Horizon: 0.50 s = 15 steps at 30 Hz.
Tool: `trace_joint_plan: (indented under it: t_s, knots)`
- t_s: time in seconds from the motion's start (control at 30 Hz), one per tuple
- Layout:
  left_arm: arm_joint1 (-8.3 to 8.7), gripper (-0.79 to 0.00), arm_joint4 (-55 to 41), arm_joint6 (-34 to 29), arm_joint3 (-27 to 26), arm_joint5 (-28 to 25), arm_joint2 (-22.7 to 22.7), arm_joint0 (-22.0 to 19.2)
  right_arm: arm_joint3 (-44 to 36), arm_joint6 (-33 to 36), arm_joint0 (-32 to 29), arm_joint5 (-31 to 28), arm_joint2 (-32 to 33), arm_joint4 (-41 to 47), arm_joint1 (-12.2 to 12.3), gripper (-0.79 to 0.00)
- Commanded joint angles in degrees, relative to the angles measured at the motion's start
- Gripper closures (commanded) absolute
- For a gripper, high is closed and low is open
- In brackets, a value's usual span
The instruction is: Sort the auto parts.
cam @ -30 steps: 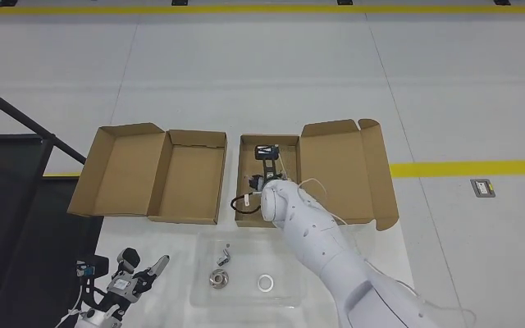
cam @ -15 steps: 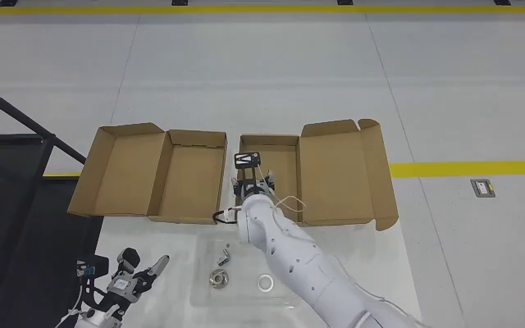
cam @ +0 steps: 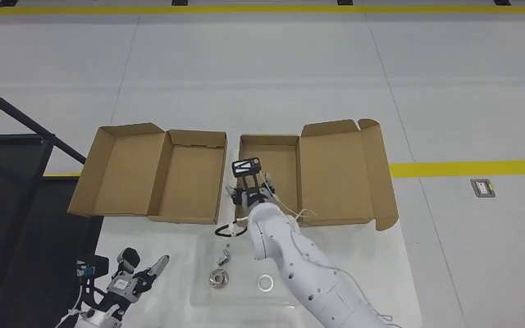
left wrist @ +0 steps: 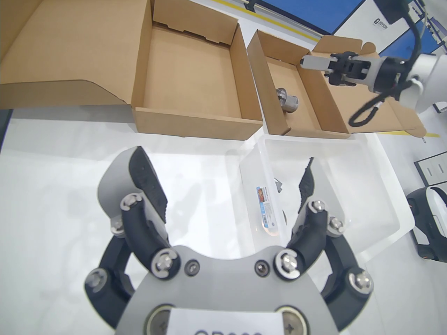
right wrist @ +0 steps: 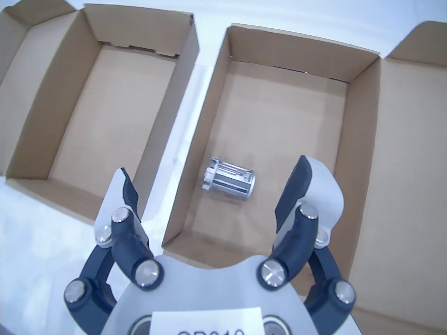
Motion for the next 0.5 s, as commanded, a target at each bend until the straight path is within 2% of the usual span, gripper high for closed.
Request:
trace_joint_plan:
  t_s: [0.0, 0.13, 0.33, 0.43, 0.47]
  knots:
    - [0.0, -0.785, 0.0, 0.0, 0.0, 0.0, 0.0, 0.0, -5.4, 3.3, -3.1, -4.3, 0.8, -3.2, 1.1, -0.785]
    - [0.0, -0.785, 0.0, 0.0, 0.0, 0.0, 0.0, 0.0, -15.7, 9.9, -9.9, -10.8, 2.2, -9.6, 3.2, -0.785]
    - [0.0, -0.785, 0.0, 0.0, 0.0, 0.0, 0.0, 0.0, -30.2, 15.4, -21.3, -20.5, 3.5, -17.0, 5.8, -0.785]
    - [0.0, -0.785, 0.0, 0.0, 0.0, 0.0, 0.0, 0.0, -34.2, 21.1, -24.9, -24.4, 3.3, -20.3, 6.6, -0.785]
    - [0.0, -0.785, 0.0, 0.0, 0.0, 0.0, 0.0, 0.0, -34.2, 21.1, -24.9, -24.4, 3.3, -20.3, 6.6, -0.785]
